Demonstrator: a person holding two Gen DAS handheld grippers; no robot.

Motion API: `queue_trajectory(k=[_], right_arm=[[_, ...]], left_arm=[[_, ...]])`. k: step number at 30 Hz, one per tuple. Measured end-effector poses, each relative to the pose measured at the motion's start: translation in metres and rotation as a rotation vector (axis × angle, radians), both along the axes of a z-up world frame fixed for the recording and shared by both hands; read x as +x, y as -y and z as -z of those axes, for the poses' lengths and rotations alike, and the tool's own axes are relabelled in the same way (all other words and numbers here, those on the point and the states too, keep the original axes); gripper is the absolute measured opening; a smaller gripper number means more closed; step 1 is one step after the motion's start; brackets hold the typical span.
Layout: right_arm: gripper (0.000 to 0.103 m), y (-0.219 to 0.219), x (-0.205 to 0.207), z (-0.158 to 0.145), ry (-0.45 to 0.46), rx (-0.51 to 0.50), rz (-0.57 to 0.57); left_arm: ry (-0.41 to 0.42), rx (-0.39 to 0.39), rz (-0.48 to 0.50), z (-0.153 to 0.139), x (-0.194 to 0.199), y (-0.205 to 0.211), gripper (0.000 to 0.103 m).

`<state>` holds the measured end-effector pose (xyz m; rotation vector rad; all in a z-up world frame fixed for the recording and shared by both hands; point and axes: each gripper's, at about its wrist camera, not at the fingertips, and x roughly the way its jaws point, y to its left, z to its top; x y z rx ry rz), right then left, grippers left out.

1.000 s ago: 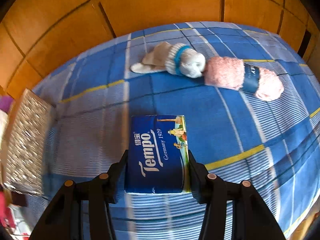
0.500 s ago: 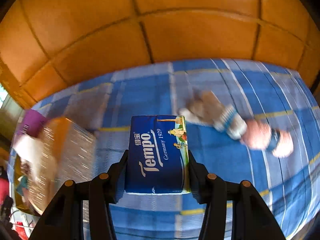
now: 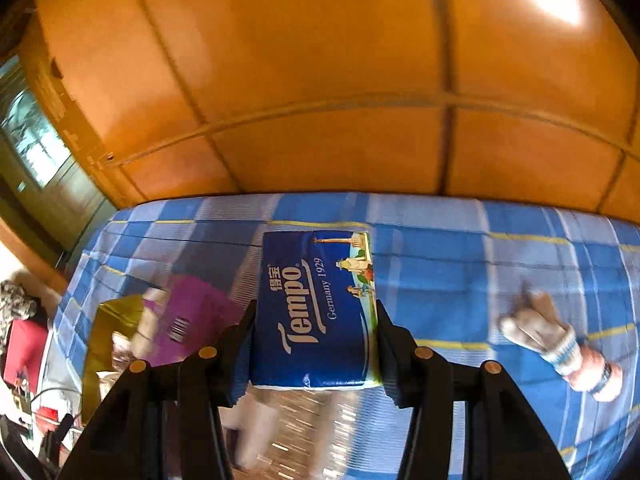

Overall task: Organize soft objects
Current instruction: 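Lift the blue Tempo tissue pack with the right gripper and release it in the gold tray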

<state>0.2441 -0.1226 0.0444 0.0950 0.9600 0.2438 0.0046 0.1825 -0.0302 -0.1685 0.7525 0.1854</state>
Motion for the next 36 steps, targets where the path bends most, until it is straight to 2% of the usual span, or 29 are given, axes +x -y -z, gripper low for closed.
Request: queue_trajectory(k=[4, 8, 14, 19, 22, 26, 36], right_arm=[[0.052, -0.058, 0.000, -0.009, 0.024, 0.001, -0.116], [0.052, -0.117, -0.017, -0.008, 0.038, 0.005, -0.268], [0.052, -0.181, -0.064, 0.016, 0.013, -0.023, -0.484], [0.052, -0.219, -0.100, 0.056, -0.035, -0.092, -0.615], [0.052, -0.231, -0.110, 0.082, -0.073, -0.133, -0.637], [0.052, -0.229, -0.108, 0.107, -0.117, -0.140, -0.611], [0.052, -0.241, -0.094, 0.135, -0.143, -0.226, -0.565]], left_arm=[[0.010, 0.005, -0.030, -0.003, -0.005, -0.011, 0.081], [0.015, 0.001, -0.063, -0.003, -0.008, -0.023, 0.081], [0.023, -0.008, -0.112, -0.003, -0.011, -0.039, 0.081], [0.024, -0.015, -0.135, -0.001, -0.012, -0.047, 0.081], [0.026, -0.020, -0.144, -0.001, -0.013, -0.051, 0.081], [0.022, -0.027, -0.145, 0.002, -0.012, -0.053, 0.081], [0.006, -0.041, -0.137, 0.008, -0.009, -0.050, 0.081]])
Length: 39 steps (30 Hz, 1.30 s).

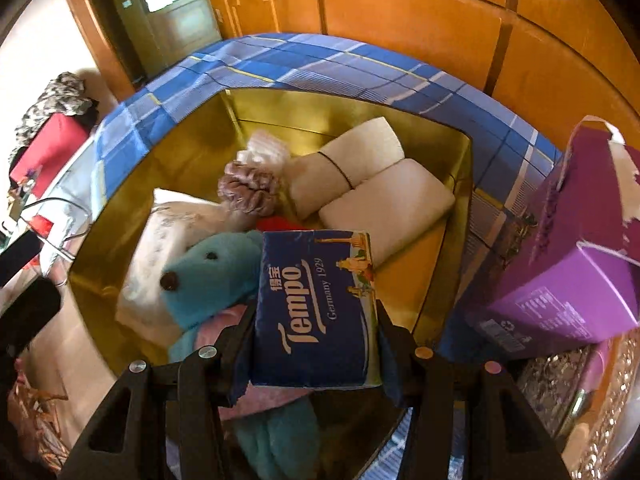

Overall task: Organize soft objects
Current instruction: 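Lift the blue Tempo tissue pack with the right gripper and release it in the gold tray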

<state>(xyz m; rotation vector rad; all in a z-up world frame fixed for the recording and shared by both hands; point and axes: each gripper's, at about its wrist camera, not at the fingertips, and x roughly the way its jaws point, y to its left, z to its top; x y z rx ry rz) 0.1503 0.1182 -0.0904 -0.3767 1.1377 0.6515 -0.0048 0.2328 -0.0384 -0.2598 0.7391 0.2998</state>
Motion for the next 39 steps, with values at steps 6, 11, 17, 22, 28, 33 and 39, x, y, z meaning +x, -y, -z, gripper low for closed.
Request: queue_trajectory(k=[6, 11, 17, 22, 28, 33, 39], right_arm=[[0.053, -0.006, 0.000, 0.001, 0.034, 0.003, -0.003], [0.053, 0.003, -0.007, -0.004, 0.043, 0.028, 0.002], [0.061, 0.015, -0.019, -0.017, 0.084, 0.048, 0.003], [0.062, 0.022, -0.025, -0.029, 0.110, 0.064, 0.012], [0.062, 0.032, -0.040, -0.040, 0.107, 0.108, -0.016], [0.057, 0.018, -0.032, -0.015, 0.050, 0.085, -0.039], [0.057, 0.024, -0.037, -0.024, 0.075, 0.133, -0.027]], left_arm=[[-0.010, -0.002, 0.006, 0.004, 0.002, 0.003, 0.081], [-0.015, -0.002, 0.001, 0.005, 0.002, 0.003, 0.081], [-0.019, -0.007, -0.003, 0.006, 0.002, 0.002, 0.083], [-0.013, -0.011, -0.007, 0.005, 0.001, 0.000, 0.083], [-0.009, -0.013, -0.013, 0.005, 0.001, -0.002, 0.085], [-0.007, -0.001, -0.014, 0.004, 0.001, 0.000, 0.086], [0.000, 0.002, -0.009, 0.001, 0.001, 0.002, 0.086]])
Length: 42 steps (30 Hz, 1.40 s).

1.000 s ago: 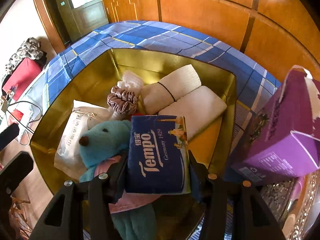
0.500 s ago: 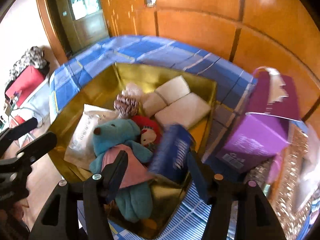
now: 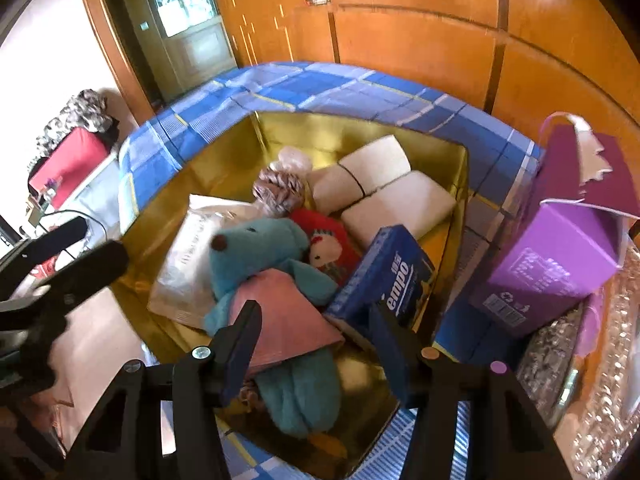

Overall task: Organize soft objects
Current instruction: 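Move both grippers away from the tray toward the glove and towel roll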

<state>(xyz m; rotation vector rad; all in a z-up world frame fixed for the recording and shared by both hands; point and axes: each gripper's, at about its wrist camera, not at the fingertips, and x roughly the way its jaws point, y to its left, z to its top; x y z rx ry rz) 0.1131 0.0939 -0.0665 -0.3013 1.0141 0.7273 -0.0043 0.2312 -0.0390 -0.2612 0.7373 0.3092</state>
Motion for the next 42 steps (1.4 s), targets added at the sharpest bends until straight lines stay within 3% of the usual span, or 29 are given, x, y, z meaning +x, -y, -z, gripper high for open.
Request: queue_trajectory(k=[11, 18, 26, 35, 42], right_arm=[[0.057, 0.048, -0.040, -0.043, 0.137, 0.055, 0.061], [0.057, 0.120, -0.052, -0.067, 0.176, 0.113, 0.195], [0.057, 0.225, -0.061, -0.088, 0.234, 0.141, 0.435], [0.057, 0.333, -0.069, -0.080, 0.213, 0.111, 0.717], [0.057, 0.407, -0.089, -0.063, 0.183, 0.042, 0.916]], left_arm=[[0.042, 0.021, 0.049, -0.018, -0.004, 0.019, 0.086], [0.065, 0.056, 0.112, -0.032, -0.007, 0.043, 0.086], [0.104, 0.074, 0.217, -0.054, -0.006, 0.078, 0.086], [0.160, 0.149, 0.423, -0.088, 0.004, 0.149, 0.086], [0.182, 0.136, 0.656, -0.112, 0.024, 0.226, 0.086]])
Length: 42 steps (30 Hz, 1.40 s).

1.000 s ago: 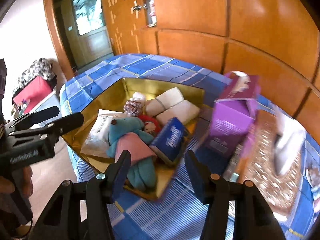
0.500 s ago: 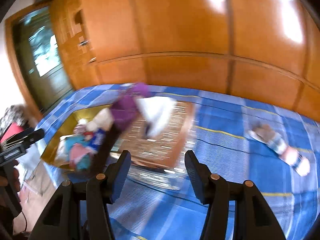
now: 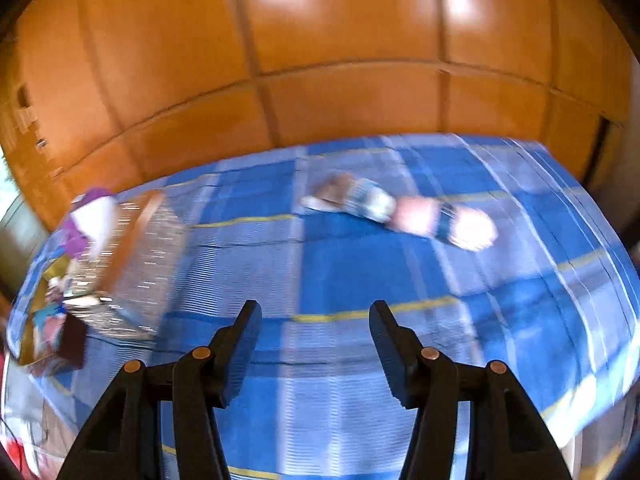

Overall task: Organize soft objects
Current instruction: 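Move both grippers away from the tray toward the glove and towel roll, then grasp the white knit glove with the left gripper while the right gripper grasps the pink towel roll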

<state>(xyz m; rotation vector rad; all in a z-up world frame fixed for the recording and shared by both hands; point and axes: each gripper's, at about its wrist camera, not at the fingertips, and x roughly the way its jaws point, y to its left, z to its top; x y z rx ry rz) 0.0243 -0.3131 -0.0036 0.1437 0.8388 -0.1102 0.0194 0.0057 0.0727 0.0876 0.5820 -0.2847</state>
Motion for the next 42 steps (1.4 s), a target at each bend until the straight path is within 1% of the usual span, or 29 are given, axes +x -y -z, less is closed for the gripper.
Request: queue_trajectory(k=[3, 6, 7, 9, 10, 11, 12, 13, 16, 18, 20, 22, 23, 25, 28, 30, 32, 33, 34, 35, 36, 37, 38, 40, 42], right_arm=[[0.057, 0.032, -0.011, 0.010, -0.025, 0.010, 0.093], [0.057, 0.055, -0.020, 0.018, -0.028, 0.030, 0.153], [0.057, 0.061, -0.023, 0.020, -0.024, 0.037, 0.166], [0.057, 0.068, -0.024, 0.025, -0.018, 0.049, 0.183], [0.057, 0.071, -0.025, 0.027, -0.014, 0.053, 0.189], [0.057, 0.073, -0.026, 0.028, -0.007, 0.056, 0.193], [0.057, 0.074, -0.027, 0.028, -0.002, 0.057, 0.195], [0.057, 0.075, -0.027, 0.028, 0.000, 0.053, 0.193], [0.057, 0.077, -0.029, 0.027, 0.013, 0.036, 0.190], [0.057, 0.078, -0.028, 0.028, 0.016, 0.037, 0.196], [0.057, 0.080, -0.028, 0.028, 0.024, 0.034, 0.203], [0.057, 0.080, -0.028, 0.027, 0.034, 0.031, 0.203], [0.057, 0.081, -0.028, 0.027, 0.037, 0.034, 0.201], [0.057, 0.080, -0.028, 0.028, 0.040, 0.035, 0.197], [0.057, 0.082, -0.026, 0.031, 0.029, 0.061, 0.193], [0.057, 0.082, -0.026, 0.033, 0.026, 0.075, 0.193], [0.057, 0.085, -0.026, 0.035, 0.023, 0.088, 0.197], [0.057, 0.086, -0.026, 0.036, 0.022, 0.095, 0.202], [0.057, 0.087, -0.026, 0.037, 0.021, 0.101, 0.203], [0.057, 0.089, -0.026, 0.039, 0.018, 0.104, 0.204], [0.057, 0.091, -0.026, 0.040, 0.012, 0.106, 0.208], [0.057, 0.093, -0.025, 0.042, 0.006, 0.115, 0.211], [0.057, 0.095, -0.025, 0.043, 0.002, 0.122, 0.212], [0.057, 0.098, -0.022, 0.044, -0.013, 0.123, 0.205], [0.057, 0.102, -0.016, 0.042, -0.014, 0.128, 0.178]], left_arm=[[-0.014, 0.005, 0.112, -0.008, 0.013, 0.045, 0.086], [-0.075, -0.007, 0.192, -0.006, 0.029, 0.087, 0.086], [-0.120, -0.028, 0.230, -0.003, 0.037, 0.103, 0.086], [-0.227, -0.078, 0.276, 0.007, 0.056, 0.131, 0.085], [-0.267, -0.094, 0.292, 0.012, 0.066, 0.146, 0.083], [-0.307, -0.095, 0.299, 0.019, 0.078, 0.164, 0.077], [-0.333, -0.100, 0.312, 0.025, 0.088, 0.180, 0.073], [-0.346, -0.098, 0.317, 0.031, 0.095, 0.193, 0.073], [-0.374, -0.059, 0.306, 0.051, 0.116, 0.232, 0.071], [-0.427, -0.055, 0.297, 0.065, 0.133, 0.253, 0.068], [-0.497, -0.076, 0.290, 0.084, 0.155, 0.270, 0.067], [-0.574, -0.132, 0.274, 0.099, 0.176, 0.283, 0.067], [-0.605, -0.162, 0.256, 0.105, 0.185, 0.289, 0.069], [-0.635, -0.190, 0.221, 0.115, 0.202, 0.302, 0.071], [-0.685, -0.223, 0.166, 0.132, 0.225, 0.318, 0.080], [-0.702, -0.229, 0.119, 0.142, 0.238, 0.325, 0.084], [-0.705, -0.201, 0.092, 0.152, 0.249, 0.336, 0.084], [-0.701, -0.181, 0.087, 0.156, 0.251, 0.340, 0.078], [-0.694, -0.143, 0.093, 0.162, 0.253, 0.347, 0.067], [-0.690, -0.102, 0.124, 0.168, 0.254, 0.354, 0.049], [-0.675, -0.074, 0.144, 0.170, 0.252, 0.358, 0.046], [-0.636, -0.077, 0.166, 0.167, 0.247, 0.356, 0.045], [-0.623, -0.082, 0.190, 0.166, 0.244, 0.355, 0.042], [-0.610, -0.072, 0.220, 0.166, 0.238, 0.347, 0.041], [-0.607, -0.060, 0.230, 0.165, 0.229, 0.335, 0.041]])
